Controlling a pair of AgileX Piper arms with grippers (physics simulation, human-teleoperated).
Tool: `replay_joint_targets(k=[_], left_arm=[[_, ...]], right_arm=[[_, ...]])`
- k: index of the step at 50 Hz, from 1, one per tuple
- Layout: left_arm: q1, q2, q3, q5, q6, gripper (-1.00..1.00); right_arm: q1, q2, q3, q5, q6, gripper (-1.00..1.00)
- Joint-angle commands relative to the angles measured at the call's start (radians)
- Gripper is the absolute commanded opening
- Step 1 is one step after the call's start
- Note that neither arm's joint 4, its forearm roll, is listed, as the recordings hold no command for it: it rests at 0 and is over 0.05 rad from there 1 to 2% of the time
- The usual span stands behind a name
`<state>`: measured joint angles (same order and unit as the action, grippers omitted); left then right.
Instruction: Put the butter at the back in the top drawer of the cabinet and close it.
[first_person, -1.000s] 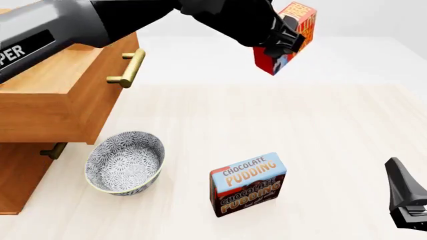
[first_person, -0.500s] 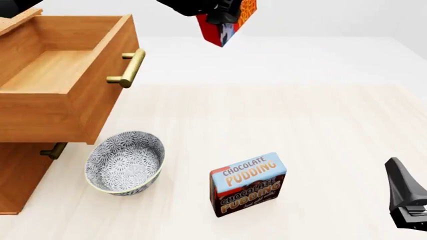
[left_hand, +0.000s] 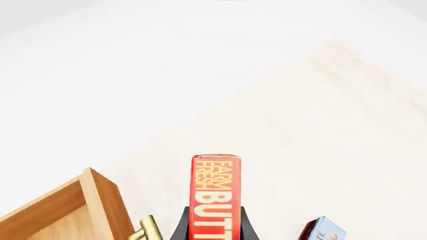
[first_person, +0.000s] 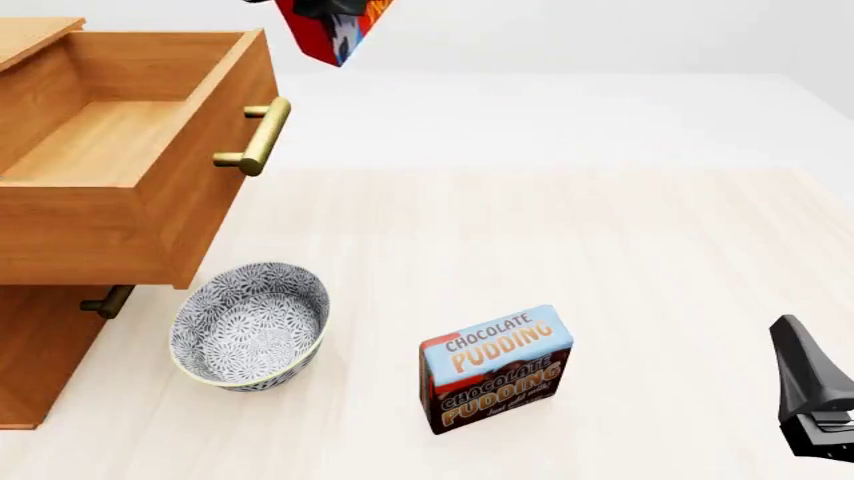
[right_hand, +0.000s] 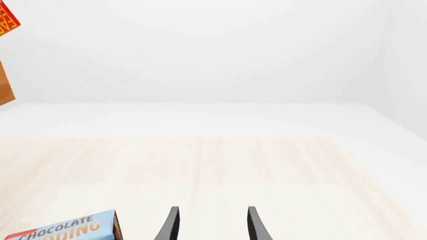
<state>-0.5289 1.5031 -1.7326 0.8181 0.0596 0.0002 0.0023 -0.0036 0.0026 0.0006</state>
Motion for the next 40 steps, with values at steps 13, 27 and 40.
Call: replay_joint_targets(k=[13,27,40], left_arm=[[0.137,-0.175,0.036,0.079,0.030,-1.00],[0.188,-0.214,0.028,0.124,0.029,-1.00],[0.247,-0.260,0.070,0.134,0.015,-1.00]], right_arm=[[0.000,0.000,0.000,0.000,0.000,1.00],[0.000,0.000,0.000,0.000,0.000,1.00],[0.000,0.000,0.000,0.000,0.000,1.00]])
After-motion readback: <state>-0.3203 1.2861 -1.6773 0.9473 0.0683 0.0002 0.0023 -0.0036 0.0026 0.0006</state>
